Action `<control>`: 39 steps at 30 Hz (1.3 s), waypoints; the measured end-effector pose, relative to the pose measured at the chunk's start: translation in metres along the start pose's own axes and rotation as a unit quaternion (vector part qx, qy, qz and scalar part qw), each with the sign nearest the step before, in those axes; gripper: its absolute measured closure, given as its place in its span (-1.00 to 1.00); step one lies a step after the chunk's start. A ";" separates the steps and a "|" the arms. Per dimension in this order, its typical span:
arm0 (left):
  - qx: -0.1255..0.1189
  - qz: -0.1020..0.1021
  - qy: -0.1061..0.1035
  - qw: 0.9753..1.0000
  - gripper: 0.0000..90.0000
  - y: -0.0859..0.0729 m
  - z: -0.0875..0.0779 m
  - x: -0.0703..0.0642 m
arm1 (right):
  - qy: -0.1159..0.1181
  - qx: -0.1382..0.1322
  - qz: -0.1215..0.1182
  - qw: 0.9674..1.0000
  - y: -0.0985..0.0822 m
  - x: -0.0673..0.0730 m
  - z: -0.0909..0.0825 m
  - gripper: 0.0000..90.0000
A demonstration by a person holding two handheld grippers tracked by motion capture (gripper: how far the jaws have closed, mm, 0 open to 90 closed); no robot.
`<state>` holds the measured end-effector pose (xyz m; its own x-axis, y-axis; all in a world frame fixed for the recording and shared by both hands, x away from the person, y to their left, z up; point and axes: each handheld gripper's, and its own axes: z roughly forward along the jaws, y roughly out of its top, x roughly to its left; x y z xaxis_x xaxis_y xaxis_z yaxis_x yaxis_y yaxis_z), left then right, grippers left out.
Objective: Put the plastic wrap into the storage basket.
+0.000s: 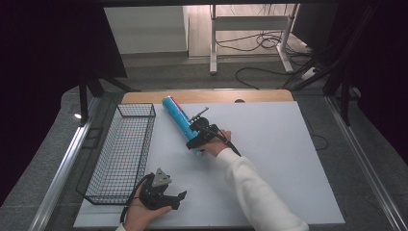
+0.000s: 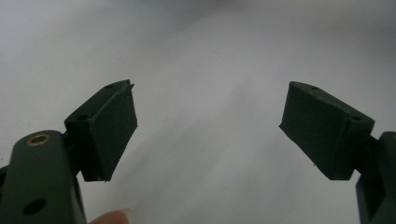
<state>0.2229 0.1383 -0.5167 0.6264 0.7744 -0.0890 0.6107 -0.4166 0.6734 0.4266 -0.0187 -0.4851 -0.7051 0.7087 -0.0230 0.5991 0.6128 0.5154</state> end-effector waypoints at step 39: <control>-0.001 -0.007 -0.001 1.000 -0.60 0.001 0.001 0.000 | 0.004 0.066 -0.020 0.998 -0.189 -0.034 -0.107 -0.31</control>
<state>0.2237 0.1376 -0.5166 0.6182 0.7797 -0.0996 0.6189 -0.4048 0.6731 0.2965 -0.1962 -0.4902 -0.7323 0.6801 -0.0352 0.6142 0.6819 0.3972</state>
